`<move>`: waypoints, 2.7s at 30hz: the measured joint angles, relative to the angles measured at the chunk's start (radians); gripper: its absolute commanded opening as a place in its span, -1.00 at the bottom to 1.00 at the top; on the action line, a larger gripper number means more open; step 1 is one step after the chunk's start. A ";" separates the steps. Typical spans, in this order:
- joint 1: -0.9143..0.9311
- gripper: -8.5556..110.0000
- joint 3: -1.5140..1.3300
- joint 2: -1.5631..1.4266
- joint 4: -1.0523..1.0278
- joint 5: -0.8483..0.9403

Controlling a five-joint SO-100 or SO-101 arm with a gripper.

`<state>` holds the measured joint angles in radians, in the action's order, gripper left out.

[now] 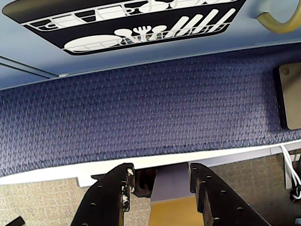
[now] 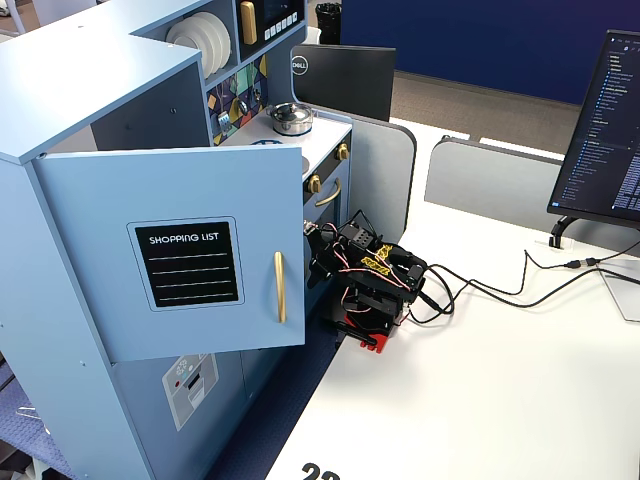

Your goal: Pick up the green pineapple from the left cabinet and place it in the gray recipient

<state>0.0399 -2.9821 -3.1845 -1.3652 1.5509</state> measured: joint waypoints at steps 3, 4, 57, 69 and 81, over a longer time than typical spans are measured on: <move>0.002 -0.83 0.002 0.000 0.000 -0.028; 0.002 -0.83 0.002 -0.002 0.002 -0.037; -0.828 -0.21 0.881 1.216 1.677 -0.101; -0.851 -0.86 1.223 1.559 1.677 0.011; -0.931 -0.86 0.747 0.934 1.674 0.313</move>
<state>-0.8912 -2.2350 -2.2503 0.3083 1.8638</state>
